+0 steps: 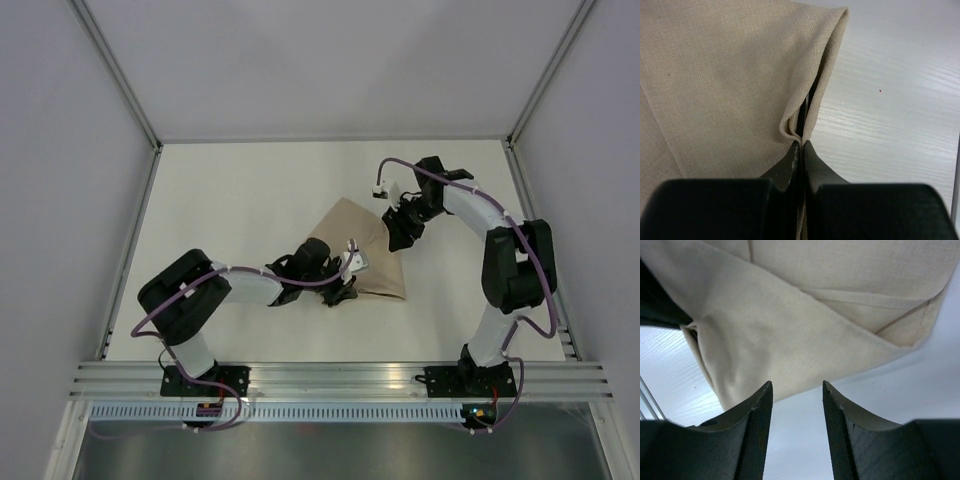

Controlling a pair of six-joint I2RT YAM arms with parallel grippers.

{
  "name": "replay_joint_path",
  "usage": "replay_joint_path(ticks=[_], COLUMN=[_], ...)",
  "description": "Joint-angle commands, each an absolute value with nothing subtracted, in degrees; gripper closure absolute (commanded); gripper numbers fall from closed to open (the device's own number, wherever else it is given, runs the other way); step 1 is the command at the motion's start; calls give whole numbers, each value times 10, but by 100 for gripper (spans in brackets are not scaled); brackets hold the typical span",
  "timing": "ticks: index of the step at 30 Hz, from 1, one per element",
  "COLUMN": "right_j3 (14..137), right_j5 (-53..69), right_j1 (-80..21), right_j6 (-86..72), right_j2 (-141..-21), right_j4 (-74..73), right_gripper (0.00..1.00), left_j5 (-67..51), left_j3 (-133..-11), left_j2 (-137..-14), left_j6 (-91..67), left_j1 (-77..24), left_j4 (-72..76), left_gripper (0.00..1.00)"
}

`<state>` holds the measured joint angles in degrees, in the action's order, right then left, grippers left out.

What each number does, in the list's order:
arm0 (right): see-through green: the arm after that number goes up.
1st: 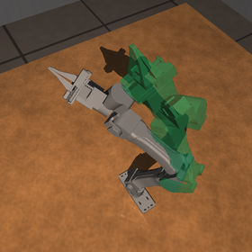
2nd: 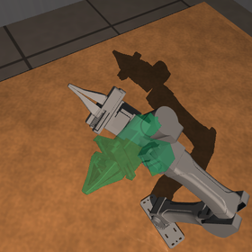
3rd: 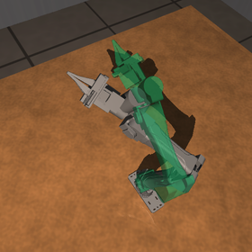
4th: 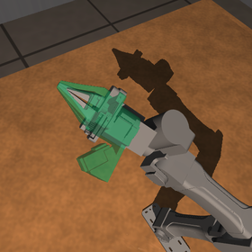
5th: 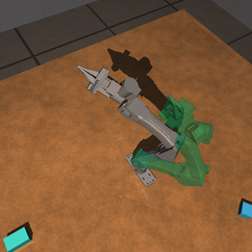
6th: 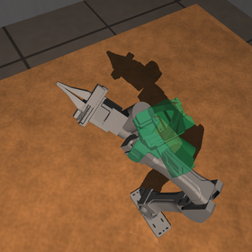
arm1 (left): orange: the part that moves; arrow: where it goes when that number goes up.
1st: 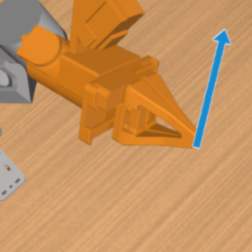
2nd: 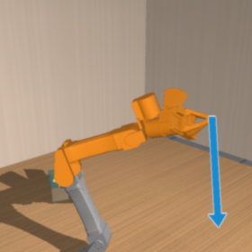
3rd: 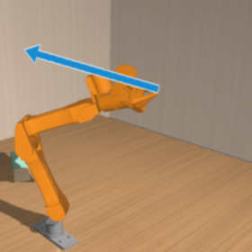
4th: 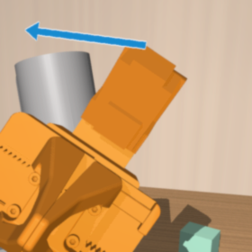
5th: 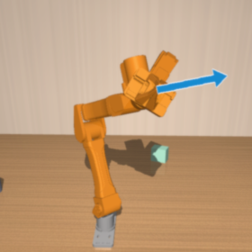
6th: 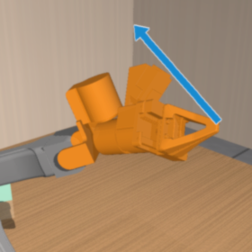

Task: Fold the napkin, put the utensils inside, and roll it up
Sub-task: Roll the napkin at the center of the board.

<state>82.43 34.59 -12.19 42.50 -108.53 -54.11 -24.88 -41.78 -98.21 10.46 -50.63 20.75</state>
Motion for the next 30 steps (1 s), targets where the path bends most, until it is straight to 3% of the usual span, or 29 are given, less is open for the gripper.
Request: replay_joint_path(ticks=[1,12,20,30], right_j3=[742,560,480,468], right_j5=[363,382,333,349], right_j1=[-128,-159,-272,-299], right_j6=[425,480,497,489], right_j2=[-991,-826,-801,-815], right_j4=[-425,-292,-235,-243], right_gripper=[50,48,41,38], left_j5=[-344,-407,-404,-398], left_j3=[-402,-385,-378,-364], left_j2=[-957,-996,-1016,-1022], left_j6=[45,-39,-53,-58], left_j1=[-466,-440,-437,-436], left_j4=[269,372,393,407], left_gripper=[98,98,98,98])
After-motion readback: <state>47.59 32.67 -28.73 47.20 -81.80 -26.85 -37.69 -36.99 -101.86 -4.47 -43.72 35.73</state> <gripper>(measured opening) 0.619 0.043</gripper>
